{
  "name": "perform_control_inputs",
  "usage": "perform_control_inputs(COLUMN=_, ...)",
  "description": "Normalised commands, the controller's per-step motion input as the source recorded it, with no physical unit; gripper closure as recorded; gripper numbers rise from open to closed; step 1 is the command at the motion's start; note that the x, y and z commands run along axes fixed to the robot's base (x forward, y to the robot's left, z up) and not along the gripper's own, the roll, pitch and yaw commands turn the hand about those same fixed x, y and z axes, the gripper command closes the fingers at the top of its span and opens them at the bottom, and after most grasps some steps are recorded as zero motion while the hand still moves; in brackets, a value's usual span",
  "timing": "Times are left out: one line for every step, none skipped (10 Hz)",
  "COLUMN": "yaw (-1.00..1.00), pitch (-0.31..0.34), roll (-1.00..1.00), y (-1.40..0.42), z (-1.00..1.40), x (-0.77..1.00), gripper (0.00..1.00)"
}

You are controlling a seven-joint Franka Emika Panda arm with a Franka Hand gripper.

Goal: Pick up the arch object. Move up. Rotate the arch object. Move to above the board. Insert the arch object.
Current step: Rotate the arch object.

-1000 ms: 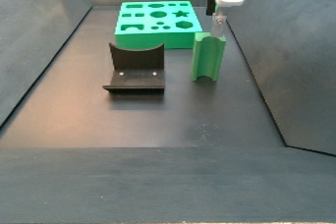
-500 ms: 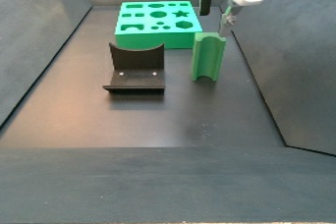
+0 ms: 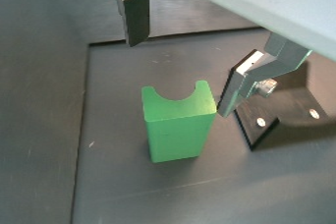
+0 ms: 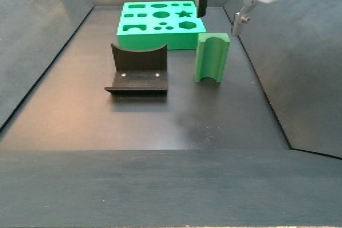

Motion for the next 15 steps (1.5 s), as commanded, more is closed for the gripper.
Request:
perform_control_inputs(yaw=1.00, pitch=0.016, roll=0.01, y=0.00, z=-0.03, x=0.03, gripper=0.00)
perform_control_inputs(yaw=1.00, pitch=0.017, roll=0.02, y=0.00, z=-0.03, x=0.03, gripper=0.00)
perform_control_inputs(yaw=1.00, pitch=0.019, roll=0.02, y=0.00, z=-0.03, x=0.03, gripper=0.00)
perform_control_inputs(yaw=1.00, pitch=0.021, roll=0.02, y=0.00, z=-0.03, x=0.03, gripper=0.00)
perform_control_inputs(yaw=1.00, pitch=0.023, roll=0.02, y=0.00, z=-0.03, x=0.03, gripper=0.00)
perform_control_inputs(yaw=1.00, pitch=0.026, roll=0.02, y=0.00, z=-0.03, x=0.03, gripper=0.00)
perform_control_inputs(yaw=1.00, pitch=0.029, roll=0.03, y=0.00, z=-0.03, x=0.03, gripper=0.00)
perform_control_inputs(yaw=1.00, pitch=0.033, roll=0.03, y=0.00, z=-0.03, x=0.03, gripper=0.00)
perform_control_inputs(yaw=1.00, pitch=0.043, roll=0.04, y=0.00, z=-0.02, x=0.03, gripper=0.00)
perform_control_inputs(yaw=1.00, pitch=0.049, roll=0.05, y=0.00, z=-0.02, x=0.03, gripper=0.00)
perform_control_inputs(yaw=0.79, pitch=0.056, roll=0.06, y=0.00, z=-0.02, x=0.03, gripper=0.00)
perform_control_inputs(yaw=0.57, pitch=0.055, roll=0.06, y=0.00, z=-0.02, x=0.03, gripper=0.00)
perform_control_inputs(yaw=0.33, pitch=0.054, roll=0.06, y=0.00, z=-0.02, x=0.03, gripper=0.00)
perform_control_inputs(yaw=0.25, pitch=0.053, roll=0.06, y=0.00, z=-0.02, x=0.03, gripper=0.00)
perform_control_inputs(yaw=0.15, pitch=0.053, roll=0.06, y=0.00, z=-1.00, x=0.00, gripper=0.00)
